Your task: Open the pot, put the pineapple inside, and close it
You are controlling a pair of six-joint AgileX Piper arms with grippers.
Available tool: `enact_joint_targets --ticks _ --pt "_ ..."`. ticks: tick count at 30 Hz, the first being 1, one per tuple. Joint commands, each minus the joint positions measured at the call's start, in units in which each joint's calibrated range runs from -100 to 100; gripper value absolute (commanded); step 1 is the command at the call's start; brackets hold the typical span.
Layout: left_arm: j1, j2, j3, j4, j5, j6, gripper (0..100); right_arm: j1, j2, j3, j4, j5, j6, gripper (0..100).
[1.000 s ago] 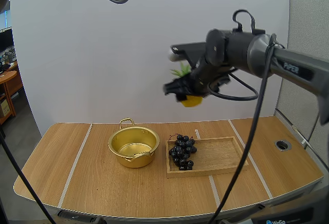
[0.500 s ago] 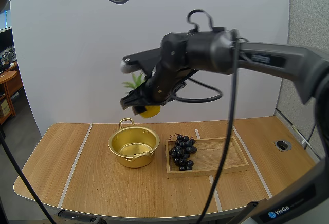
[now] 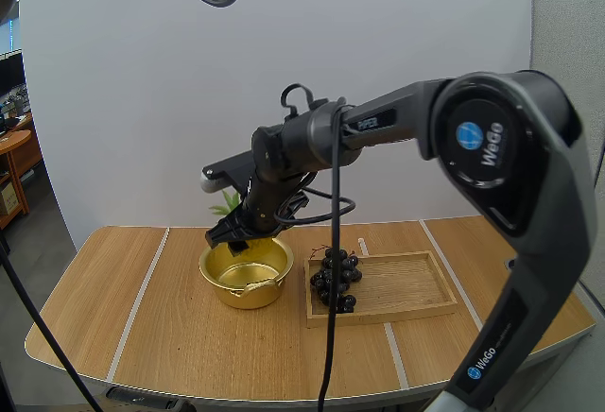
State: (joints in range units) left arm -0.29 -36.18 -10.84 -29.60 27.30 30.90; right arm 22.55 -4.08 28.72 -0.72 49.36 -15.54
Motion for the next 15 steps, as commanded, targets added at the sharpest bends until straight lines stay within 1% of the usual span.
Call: enact_joint_targets --ticks 1,15 --pt "-0.01 -0.3 -0.5 0.7 -1.9 -0.2 0 0.1 1.4 -0.4 -0.4 -1.8 -0.5 0" --pt "-0.01 -0.3 -0.5 0.7 -1.9 -0.2 0 0.1 8.0 -0.4 -0.6 -4.8 -0.5 0"
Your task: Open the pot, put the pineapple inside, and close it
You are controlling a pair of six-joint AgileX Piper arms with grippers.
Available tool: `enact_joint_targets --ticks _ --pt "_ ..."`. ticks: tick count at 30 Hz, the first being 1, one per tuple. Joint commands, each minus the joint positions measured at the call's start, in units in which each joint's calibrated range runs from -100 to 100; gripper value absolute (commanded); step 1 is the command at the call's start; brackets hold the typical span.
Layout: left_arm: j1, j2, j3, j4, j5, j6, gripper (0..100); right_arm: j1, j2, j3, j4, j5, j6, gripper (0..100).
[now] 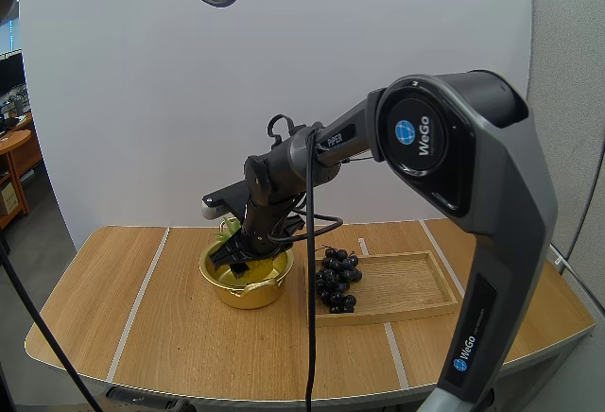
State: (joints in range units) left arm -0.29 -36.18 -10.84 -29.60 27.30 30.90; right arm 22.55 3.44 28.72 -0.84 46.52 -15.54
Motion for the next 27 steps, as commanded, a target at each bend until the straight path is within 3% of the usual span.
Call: enact_joint_targets --ticks 1,16,18,21,27 --pt "-0.01 -0.3 -0.5 0.7 -1.9 -0.2 0 0.1 0.9 -0.4 -0.6 -2.2 -0.5 0" --pt "-0.01 -0.3 -0.5 0.7 -1.9 -0.2 0 0.1 3.2 -0.4 -1.6 -4.3 -0.7 0" --pt "-0.01 -0.3 -0.5 0.7 -1.9 -0.2 0 0.1 3.2 -0.4 -1.4 -4.1 -1.1 29" --pt "-0.01 -0.3 -0.5 0.7 -1.9 -0.2 0 0.1 3.1 -0.4 -1.1 -3.6 -1.2 98" --pt "-0.01 -0.3 -0.5 0.7 -1.9 -0.2 0 0.1 -0.5 -0.4 -0.4 -2.3 -0.9 100"
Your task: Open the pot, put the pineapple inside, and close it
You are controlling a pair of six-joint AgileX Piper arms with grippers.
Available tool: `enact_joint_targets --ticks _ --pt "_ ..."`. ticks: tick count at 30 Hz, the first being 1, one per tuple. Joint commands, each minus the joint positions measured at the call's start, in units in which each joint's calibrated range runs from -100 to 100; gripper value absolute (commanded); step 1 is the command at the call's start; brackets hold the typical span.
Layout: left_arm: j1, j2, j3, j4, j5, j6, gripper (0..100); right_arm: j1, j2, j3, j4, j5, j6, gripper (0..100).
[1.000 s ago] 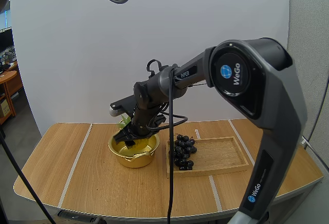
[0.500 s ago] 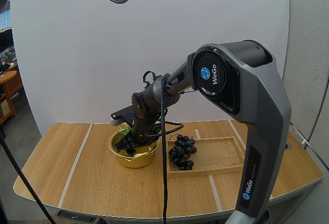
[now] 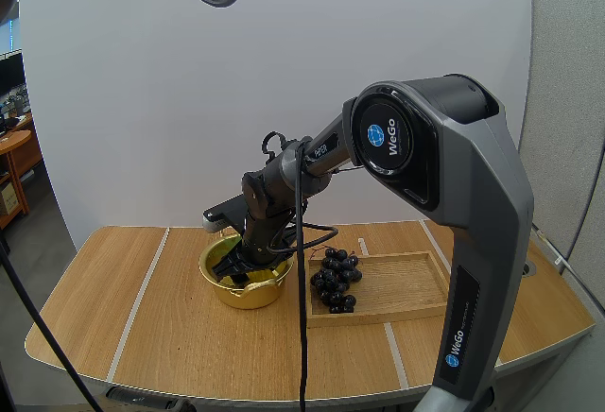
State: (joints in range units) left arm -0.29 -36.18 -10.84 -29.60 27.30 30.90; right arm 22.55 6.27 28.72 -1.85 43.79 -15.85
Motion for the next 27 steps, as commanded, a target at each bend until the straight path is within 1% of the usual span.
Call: enact_joint_targets --ticks 1,7,10,19,27 --pt "-0.01 -0.3 -0.5 0.7 -1.9 -0.2 0 0.1 -4.7 -0.4 0.7 0.7 -0.6 100" --pt "-0.01 -0.3 -0.5 0.7 -1.9 -0.2 0 0.1 -16.4 -0.4 0.8 5.3 -0.6 100" --pt "-0.01 -0.3 -0.5 0.7 -1.9 -0.2 0 0.1 -24.9 -0.4 1.1 9.8 -0.6 100" --pt "-0.01 -0.3 -0.5 0.7 -1.9 -0.2 0 0.1 -45.9 0.0 1.1 24.1 -0.2 100" --pt "-0.01 -0.3 -0.5 0.7 -1.9 -0.2 0 0.1 -60.4 0.8 1.1 36.9 -0.2 100"
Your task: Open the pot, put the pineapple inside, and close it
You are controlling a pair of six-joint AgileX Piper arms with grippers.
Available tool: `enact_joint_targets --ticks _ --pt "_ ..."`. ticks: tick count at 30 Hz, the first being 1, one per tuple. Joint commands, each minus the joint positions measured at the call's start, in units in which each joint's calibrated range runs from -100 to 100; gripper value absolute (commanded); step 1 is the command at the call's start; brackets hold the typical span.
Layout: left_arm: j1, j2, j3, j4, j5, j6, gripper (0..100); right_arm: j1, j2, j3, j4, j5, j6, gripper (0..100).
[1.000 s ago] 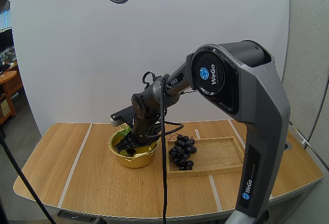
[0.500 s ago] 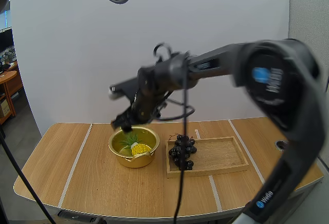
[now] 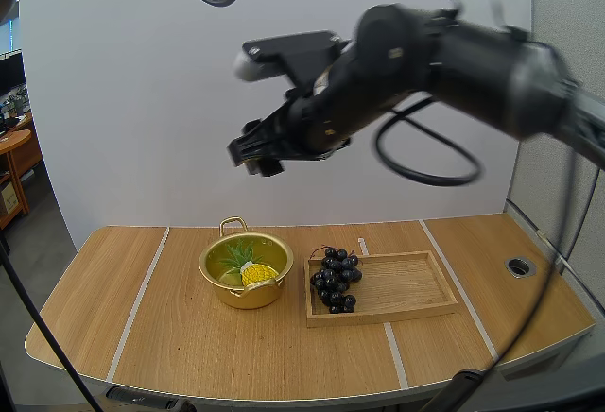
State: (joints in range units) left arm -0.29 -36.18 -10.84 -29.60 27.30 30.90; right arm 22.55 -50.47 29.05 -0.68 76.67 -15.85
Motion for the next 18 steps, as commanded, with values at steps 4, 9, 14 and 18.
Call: enact_joint_targets --ticks 4,9,14,18 --pt "-0.01 -0.3 -0.5 0.7 -1.9 -0.2 0 0.1 -10.5 1.9 0.0 9.1 -0.2 100" --pt "-0.01 -0.3 -0.5 0.7 -1.9 -0.2 0 0.1 -17.1 5.1 -0.1 13.4 -0.2 100" --pt "-0.01 -0.3 -0.5 0.7 -1.9 -0.2 0 0.1 -23.2 10.8 -0.5 14.9 -0.2 100" --pt "-0.01 -0.3 -0.5 0.7 -1.9 -0.2 0 -0.4 -27.0 16.4 -0.5 14.9 -0.2 100"
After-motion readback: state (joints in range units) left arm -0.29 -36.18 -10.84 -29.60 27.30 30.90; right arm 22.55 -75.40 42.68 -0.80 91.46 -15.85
